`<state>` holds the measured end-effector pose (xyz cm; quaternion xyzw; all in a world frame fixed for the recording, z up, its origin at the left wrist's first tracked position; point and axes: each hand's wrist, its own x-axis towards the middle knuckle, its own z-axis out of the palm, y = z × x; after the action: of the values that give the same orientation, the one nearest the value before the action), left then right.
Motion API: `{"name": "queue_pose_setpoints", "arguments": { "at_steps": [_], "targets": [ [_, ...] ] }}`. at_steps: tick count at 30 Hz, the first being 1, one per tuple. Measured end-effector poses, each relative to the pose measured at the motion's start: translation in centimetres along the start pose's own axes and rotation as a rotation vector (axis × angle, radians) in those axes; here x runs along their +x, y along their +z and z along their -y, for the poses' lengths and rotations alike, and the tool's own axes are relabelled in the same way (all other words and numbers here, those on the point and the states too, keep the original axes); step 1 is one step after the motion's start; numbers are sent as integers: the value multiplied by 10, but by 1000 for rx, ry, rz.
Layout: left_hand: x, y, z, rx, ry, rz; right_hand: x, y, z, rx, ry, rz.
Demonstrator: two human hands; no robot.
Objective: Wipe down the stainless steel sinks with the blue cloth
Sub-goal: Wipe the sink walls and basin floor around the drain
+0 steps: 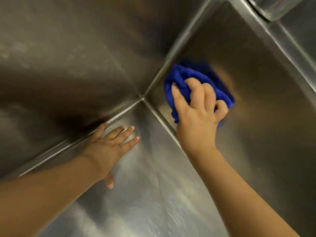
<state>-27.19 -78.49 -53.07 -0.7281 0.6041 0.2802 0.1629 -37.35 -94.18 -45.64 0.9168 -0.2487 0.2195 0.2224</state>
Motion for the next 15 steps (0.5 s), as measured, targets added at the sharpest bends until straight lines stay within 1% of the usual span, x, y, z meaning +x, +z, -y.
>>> {"name": "queue_pose_setpoints", "arguments": {
  "at_steps": [1, 2, 3, 4, 6, 11, 13, 15],
  "targets": [
    [0, 1, -1, -7, -4, 3, -10, 11, 5, -9, -48, 105],
    [1, 1, -2, -19, -10, 4, -17, 17, 10, 1, -53, 191],
    [2, 0, -2, -28, -13, 6, -19, 19, 13, 18, -24, 241],
    [2, 0, -1, -36, -11, 7, -16, 15, 13, 41, 14, 247],
    [1, -1, 1, -52, -2, 10, 1, -2, 12, 81, 61, 166],
    [0, -2, 1, -57, 9, 5, 62, -63, 4, 154, 184, -238],
    [0, -2, 0, -41, 10, -5, 75, -63, 4, 104, 227, -286],
    [0, -1, 1, -44, 13, -5, 68, -41, 11, -18, 219, -254]
  ]
}}
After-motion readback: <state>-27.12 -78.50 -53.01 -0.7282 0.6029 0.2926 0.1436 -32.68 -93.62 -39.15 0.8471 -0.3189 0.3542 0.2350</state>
